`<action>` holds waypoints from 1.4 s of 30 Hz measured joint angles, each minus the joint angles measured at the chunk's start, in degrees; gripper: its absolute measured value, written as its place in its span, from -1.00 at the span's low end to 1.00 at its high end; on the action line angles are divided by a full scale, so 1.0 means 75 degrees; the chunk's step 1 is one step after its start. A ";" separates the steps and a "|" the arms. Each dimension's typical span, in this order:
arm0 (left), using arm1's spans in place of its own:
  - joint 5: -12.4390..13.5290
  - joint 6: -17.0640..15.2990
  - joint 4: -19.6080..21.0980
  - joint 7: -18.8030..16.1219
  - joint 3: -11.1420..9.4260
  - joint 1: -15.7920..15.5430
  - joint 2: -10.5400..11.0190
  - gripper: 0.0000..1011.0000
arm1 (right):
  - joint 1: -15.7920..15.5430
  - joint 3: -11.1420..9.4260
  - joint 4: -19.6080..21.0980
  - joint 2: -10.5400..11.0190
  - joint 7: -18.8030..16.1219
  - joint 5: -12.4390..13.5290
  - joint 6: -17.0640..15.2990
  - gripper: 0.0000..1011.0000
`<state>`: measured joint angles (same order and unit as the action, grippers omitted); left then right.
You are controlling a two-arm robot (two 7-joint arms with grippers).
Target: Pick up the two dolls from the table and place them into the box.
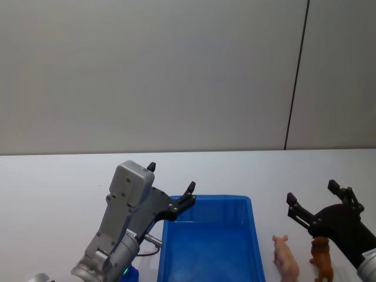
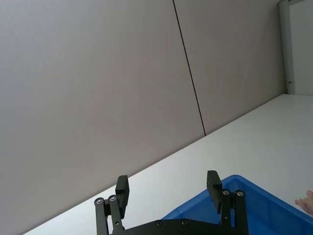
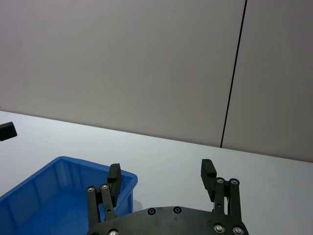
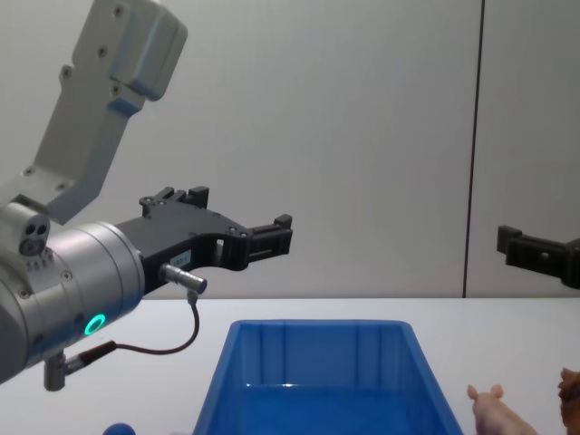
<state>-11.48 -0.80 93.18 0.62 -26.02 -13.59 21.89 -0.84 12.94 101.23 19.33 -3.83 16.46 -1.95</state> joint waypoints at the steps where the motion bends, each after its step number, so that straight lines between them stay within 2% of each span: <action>1: 0.0000 0.0000 0.0000 0.0000 0.0000 0.0000 0.0000 0.98 | 0.0001 0.0000 0.0000 0.0000 0.0000 0.0000 0.0000 0.98; 32: 0.0000 0.0000 0.0000 0.0000 0.0000 0.0000 0.0000 0.98 | -0.0008 -0.0009 0.0000 0.0015 -0.0023 0.0000 0.0000 0.98; 42: 0.0000 0.0000 0.0000 0.0000 0.0000 0.0000 0.0000 0.98 | -0.0295 -0.0076 0.0182 0.0205 -0.0019 0.0057 -0.0218 0.98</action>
<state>-11.48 -0.80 93.17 0.63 -26.02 -13.59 21.89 -3.05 12.37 102.59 20.87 -3.97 16.89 -3.59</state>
